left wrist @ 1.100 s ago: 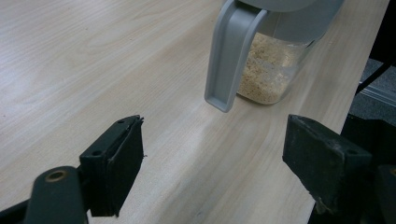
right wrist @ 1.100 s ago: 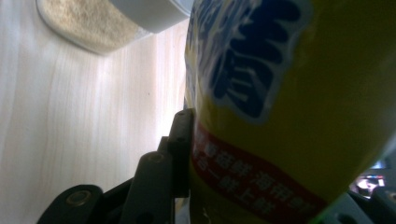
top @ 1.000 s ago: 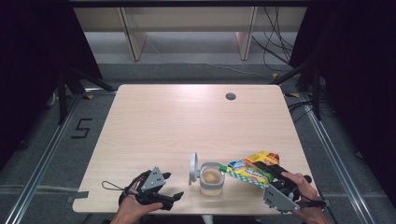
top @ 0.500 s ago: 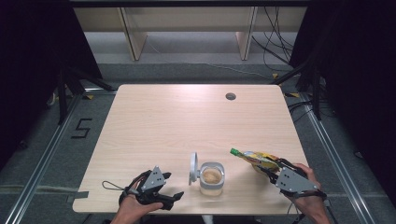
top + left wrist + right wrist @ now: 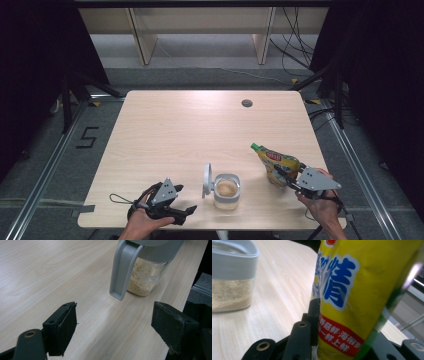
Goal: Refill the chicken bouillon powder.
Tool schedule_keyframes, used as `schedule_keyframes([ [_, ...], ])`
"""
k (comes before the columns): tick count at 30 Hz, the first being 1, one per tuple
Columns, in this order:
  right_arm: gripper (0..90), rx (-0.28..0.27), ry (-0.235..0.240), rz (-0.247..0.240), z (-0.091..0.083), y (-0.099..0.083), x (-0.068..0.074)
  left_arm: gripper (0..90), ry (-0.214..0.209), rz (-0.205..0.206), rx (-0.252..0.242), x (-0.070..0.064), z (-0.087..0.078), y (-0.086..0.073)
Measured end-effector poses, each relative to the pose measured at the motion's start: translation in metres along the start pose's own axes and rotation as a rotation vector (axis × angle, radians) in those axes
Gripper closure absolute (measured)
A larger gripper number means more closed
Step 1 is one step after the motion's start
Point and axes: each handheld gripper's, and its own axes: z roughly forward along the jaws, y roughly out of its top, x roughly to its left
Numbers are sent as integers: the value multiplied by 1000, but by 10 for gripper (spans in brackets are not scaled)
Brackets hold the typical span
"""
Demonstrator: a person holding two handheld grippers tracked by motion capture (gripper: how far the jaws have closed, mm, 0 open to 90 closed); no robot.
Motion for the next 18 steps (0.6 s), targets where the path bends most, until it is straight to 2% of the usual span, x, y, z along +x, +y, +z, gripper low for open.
schedule_keyframes([
  [1, 749, -4, -9, 28, -1, -2, -1, 197, 0, 0, 0, 0, 0, 0],
  [4, 750, -23, -33, 56, 0, -8, -6, 197, 5, 11, 1, 0, -1, 0],
  [5, 751, -22, -43, 87, -1, -10, -6, 197, 6, 14, 1, 0, -1, 0],
  [8, 751, -28, -31, 124, -3, -13, -9, 197, 9, 7, -1, 0, -1, 0],
  [12, 750, -32, -44, 126, -4, -14, -10, 197, 12, 9, 11, 0, -2, 1],
  [13, 748, -28, -51, 151, -4, -15, -9, 197, 10, 14, 16, 1, -3, 1],
  [16, 739, -23, -66, 181, -7, -17, -10, 197, 13, 12, 10, 0, -2, 1],
  [17, 738, -19, -62, 183, -8, -18, -11, 197, 12, 28, 24, 2, -3, 1],
  [18, 735, -16, -61, 195, -9, -19, -11, 196, 12, 17, 17, 1, -3, 1],
])
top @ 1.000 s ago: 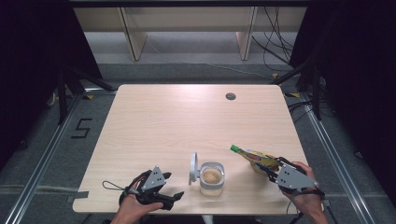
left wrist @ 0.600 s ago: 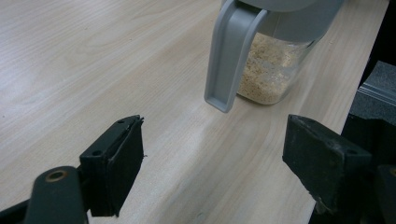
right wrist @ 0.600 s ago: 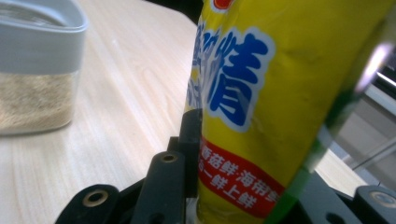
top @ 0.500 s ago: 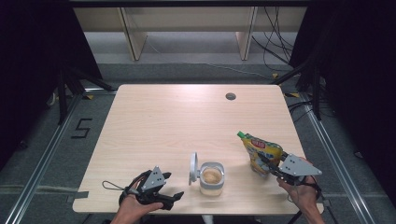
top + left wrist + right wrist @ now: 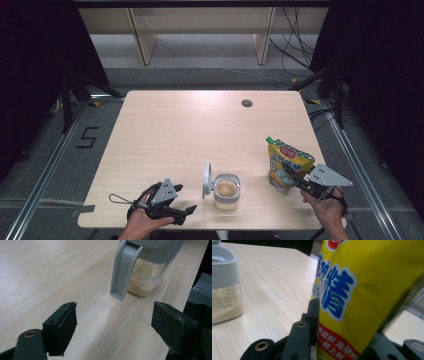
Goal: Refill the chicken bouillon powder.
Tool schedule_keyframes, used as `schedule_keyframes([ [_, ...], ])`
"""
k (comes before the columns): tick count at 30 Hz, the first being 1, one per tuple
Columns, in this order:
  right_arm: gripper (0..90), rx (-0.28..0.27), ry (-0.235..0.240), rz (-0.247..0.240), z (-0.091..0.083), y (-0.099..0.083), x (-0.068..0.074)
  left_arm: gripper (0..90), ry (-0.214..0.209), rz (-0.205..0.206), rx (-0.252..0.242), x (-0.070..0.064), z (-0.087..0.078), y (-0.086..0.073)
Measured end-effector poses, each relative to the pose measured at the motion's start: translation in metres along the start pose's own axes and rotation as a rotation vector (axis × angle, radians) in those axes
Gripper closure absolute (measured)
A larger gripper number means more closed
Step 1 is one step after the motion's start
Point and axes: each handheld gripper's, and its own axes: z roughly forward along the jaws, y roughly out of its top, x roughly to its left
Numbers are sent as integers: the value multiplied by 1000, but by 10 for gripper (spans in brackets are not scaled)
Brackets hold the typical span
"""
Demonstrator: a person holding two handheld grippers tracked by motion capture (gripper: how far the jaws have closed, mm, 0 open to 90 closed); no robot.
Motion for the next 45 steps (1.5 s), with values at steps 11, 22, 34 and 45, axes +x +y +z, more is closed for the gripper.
schedule_keyframes([
  [11, 706, -9, -25, 45, -8, -7, 0, 196, -1, -4, -3, 0, 0, 0],
  [22, 562, 15, -49, 79, -20, -5, -3, 197, 2, -1, -8, 0, 0, 0],
  [34, 321, 57, -127, 251, -48, -4, 12, 197, 2, -4, -13, 0, 1, 0],
  [45, 246, 144, -122, 332, -56, -6, 29, 197, 2, -16, -14, 1, 1, -1],
])
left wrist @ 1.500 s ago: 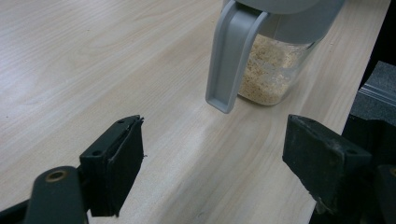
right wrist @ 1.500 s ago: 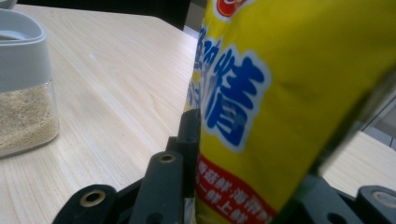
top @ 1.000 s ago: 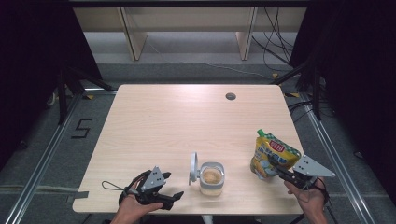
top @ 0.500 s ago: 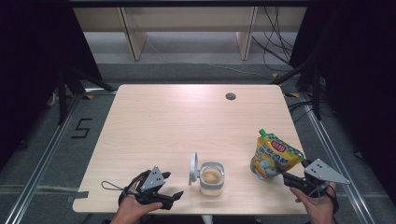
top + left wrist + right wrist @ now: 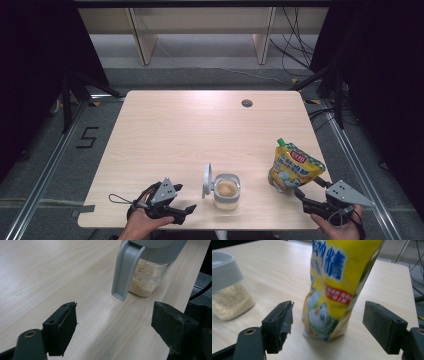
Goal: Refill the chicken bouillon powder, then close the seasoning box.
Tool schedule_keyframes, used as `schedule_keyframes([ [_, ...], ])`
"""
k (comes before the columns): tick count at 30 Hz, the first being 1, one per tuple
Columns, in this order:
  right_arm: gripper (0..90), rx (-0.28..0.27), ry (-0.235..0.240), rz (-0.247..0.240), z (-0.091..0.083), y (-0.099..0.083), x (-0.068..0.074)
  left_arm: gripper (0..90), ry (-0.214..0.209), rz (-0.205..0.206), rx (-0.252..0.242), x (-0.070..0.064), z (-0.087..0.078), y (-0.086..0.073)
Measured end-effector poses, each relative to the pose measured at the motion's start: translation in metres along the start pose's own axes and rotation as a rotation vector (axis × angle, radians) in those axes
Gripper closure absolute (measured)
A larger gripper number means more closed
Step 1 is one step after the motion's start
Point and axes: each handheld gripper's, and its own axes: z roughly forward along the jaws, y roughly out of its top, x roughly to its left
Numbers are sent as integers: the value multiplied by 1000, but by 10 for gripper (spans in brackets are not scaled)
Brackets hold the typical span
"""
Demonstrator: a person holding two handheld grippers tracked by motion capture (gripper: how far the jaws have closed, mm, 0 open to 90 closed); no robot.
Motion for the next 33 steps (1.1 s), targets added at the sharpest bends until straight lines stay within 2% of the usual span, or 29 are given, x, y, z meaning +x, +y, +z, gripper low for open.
schedule_keyframes([
  [1, 237, 22, -6, 38, -1, -2, 4, 197, 0, -2, -2, 0, 0, 0],
  [2, 228, 31, -5, 13, -1, -3, 3, 196, 2, -1, 6, 0, -1, 0],
  [3, 228, 48, -15, 36, -2, -4, 5, 197, 3, -2, 5, 0, 0, 0],
  [4, 223, 46, -8, 18, -2, -5, 3, 197, 4, -2, 5, 0, 0, 0],
  [5, 218, 49, -12, 21, -2, -5, 3, 197, 8, 10, 14, 1, -1, 1],
  [7, 215, 48, -25, 12, -4, -7, 3, 197, 3, -5, 1, 1, 0, 0],
  [8, 214, 75, -29, 58, -7, -8, 7, 197, 4, -3, 3, 1, 0, 0],
  [10, 220, 70, -42, 2, -7, -8, 5, 196, 15, -8, 3, 1, -1, 0],
  [12, 229, 76, -48, 10, -10, -9, 9, 197, 16, 11, 14, 2, -3, 0],
  [13, 226, 76, -37, 20, -10, -9, 10, 196, 22, 6, 17, 2, -3, 0],
  [14, 227, 75, -33, 6, -12, -9, 11, 197, 16, 0, 13, 2, -2, -1],
  [15, 227, 87, -31, 37, -13, -9, 15, 197, 16, -3, 14, 2, -2, -1],
  [16, 227, 79, -24, 6, -12, -9, 14, 197, 15, -2, 9, 2, -2, -1],
  [17, 226, 88, -10, 12, -13, -10, 15, 197, 13, 11, 15, 3, -2, -1],
  [18, 223, 104, -18, 49, -15, -10, 21, 197, 13, -7, 1, 1, -1, -1],
  [19, 220, 97, -3, 3, -14, -11, 18, 196, 10, -5, 4, 1, -1, -1],
  [20, 217, 107, -2, 32, -15, -11, 21, 197, 9, -6, 5, 1, -1, 0],
  [22, 208, 124, 2, 50, -15, -13, 24, 197, 10, 8, 17, 3, -1, 0],
  [23, 207, 128, 8, 46, -15, -13, 25, 197, 10, 8, 16, 3, -2, 0],
  [25, 206, 122, 25, -5, -14, -14, 23, 197, 12, 34, 11, 4, -2, 0],
  [27, 200, 136, 37, 14, -14, -15, 26, 197, 15, 21, 15, 3, -3, 0],
  [29, 184, 148, 39, 7, -14, -16, 28, 197, 10, -13, -13, 0, -1, 1],
  [30, 183, 168, 36, 38, -14, -17, 31, 196, 12, -3, -7, 1, -2, 1],
  [31, 183, 166, 53, -2, -13, -17, 28, 197, 19, 13, -12, 2, -3, 2],
  [32, 183, 165, 49, -10, -12, -18, 29, 196, 17, 7, -11, 2, -3, 2],
  [33, 183, 166, 40, -18, -13, -18, 29, 196, 15, 23, 6, 4, -5, 3],
])
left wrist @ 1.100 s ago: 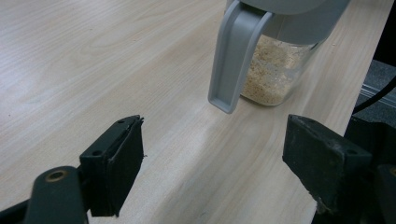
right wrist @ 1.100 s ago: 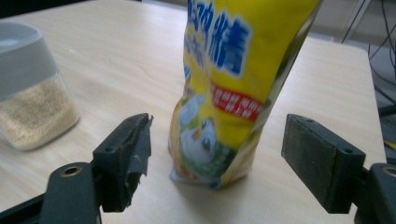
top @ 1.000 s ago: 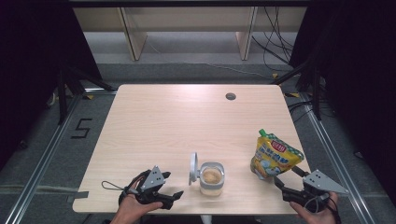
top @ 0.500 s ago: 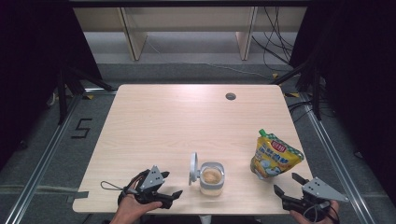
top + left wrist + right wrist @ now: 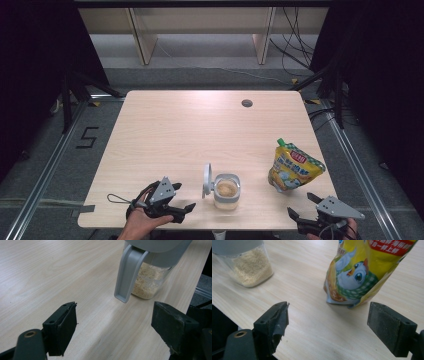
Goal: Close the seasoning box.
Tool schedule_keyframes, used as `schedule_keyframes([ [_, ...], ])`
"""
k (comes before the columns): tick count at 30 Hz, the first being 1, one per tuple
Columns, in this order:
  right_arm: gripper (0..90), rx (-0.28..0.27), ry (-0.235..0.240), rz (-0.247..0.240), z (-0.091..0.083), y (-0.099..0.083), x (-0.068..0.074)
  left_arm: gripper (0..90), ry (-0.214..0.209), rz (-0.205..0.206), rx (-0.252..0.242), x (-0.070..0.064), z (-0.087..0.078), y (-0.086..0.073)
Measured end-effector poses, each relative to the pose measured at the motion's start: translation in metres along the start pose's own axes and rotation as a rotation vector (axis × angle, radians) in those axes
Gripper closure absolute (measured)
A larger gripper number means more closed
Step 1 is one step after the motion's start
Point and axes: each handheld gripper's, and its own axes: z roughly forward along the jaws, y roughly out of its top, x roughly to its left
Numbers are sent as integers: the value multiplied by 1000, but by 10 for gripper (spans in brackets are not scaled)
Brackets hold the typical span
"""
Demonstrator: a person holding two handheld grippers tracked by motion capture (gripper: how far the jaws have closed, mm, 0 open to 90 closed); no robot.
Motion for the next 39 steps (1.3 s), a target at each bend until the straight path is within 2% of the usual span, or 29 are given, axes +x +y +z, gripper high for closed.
schedule_keyframes([
  [1, 184, 9, 19, 15, 1, 0, 1, 196, 5, -10, -2, -1, 0, 1],
  [2, 185, 4, 4, 0, 0, 0, 1, 196, 3, -26, -15, -2, 0, 2],
  [3, 185, 6, 19, 17, 1, 0, 2, 197, -3, -24, -22, -1, -1, 2],
  [5, 185, 4, 8, 14, 0, -1, 1, 213, -10, -25, -31, -1, -3, 4],
  [6, 185, 7, 9, 21, 0, -1, 2, 218, -6, -5, -31, 1, -5, 6],
  [7, 186, 9, 19, 20, 1, -1, 2, 223, 0, -14, -29, 1, -6, 8],
  [8, 187, 21, 14, 57, -1, -2, 5, 238, -13, -26, -36, 1, -7, 9],
  [12, 190, 17, 24, 10, 2, -1, 2, 391, -11, -32, -61, 1, -11, 13],
  [14, 191, 23, 27, 13, 2, -1, 3, 490, -14, -10, -75, 3, -13, 16],
  [15, 193, 21, 19, 10, 2, -1, 3, 570, -11, -33, -81, 2, -14, 16],
  [16, 193, 20, 12, 6, 2, -1, 3, 617, -15, -18, -92, 3, -16, 18],
  [17, 194, 24, 32, 15, 3, -1, 2, 695, -12, 7, -93, 3, -17, 19],
  [18, 195, 21, 17, 1, 3, -2, 2, 732, -13, 17, -107, 2, -18, 21],
  [19, 198, 24, 25, 5, 3, -2, 2, 789, -11, -1, -112, 1, -18, 22],
  [21, 199, 25, 27, 5, 3, -2, 2, 849, -23, 29, -105, -1, -19, 25],
  [22, 200, 24, 20, 3, 3, -2, 2, 873, -22, 27, -109, -3, -18, 27],
  [24, 202, 24, 17, 8, 3, -2, 3, 889, -23, 51, -107, -3, -18, 31],
  [25, 202, 21, 8, -5, 3, -2, 2, 890, -25, 41, -111, -4, -18, 32],
  [26, 202, 22, 6, -1, 3, -2, 2, 890, -23, 54, -111, -4, -18, 34],
  [27, 202, 23, 8, -1, 3, -2, 2, 891, -28, 41, -114, -6, -17, 35],
  [28, 203, 32, 40, 15, 4, -2, 2, 891, -30, 64, -115, -5, -18, 38],
  [29, 202, 32, 33, 16, 4, -3, 2, 891, -35, 71, -119, -4, -17, 39],
  [31, 203, 32, 29, 22, 4, -3, 2, 891, -32, 50, -125, -6, -18, 42],
  [33, 203, 35, 34, 12, 5, -2, 2, 890, -31, 52, -134, -7, -17, 45],
  [34, 204, 35, 34, 10, 5, -2, 2, 890, -36, 76, -135, -6, -17, 47],
  [36, 204, 35, 32, 7, 5, -2, 2, 890, -39, 57, -140, -8, -16, 48],
  [37, 205, 36, 33, 7, 5, -2, 2, 890, -47, 71, -134, -8, -16, 50],
  [38, 205, 42, 21, 43, 4, -3, 6, 890, -42, 66, -135, -10, -16, 51],
  [39, 206, 41, 21, 37, 4, -3, 5, 890, -43, 72, -135, -11, -16, 52],
])
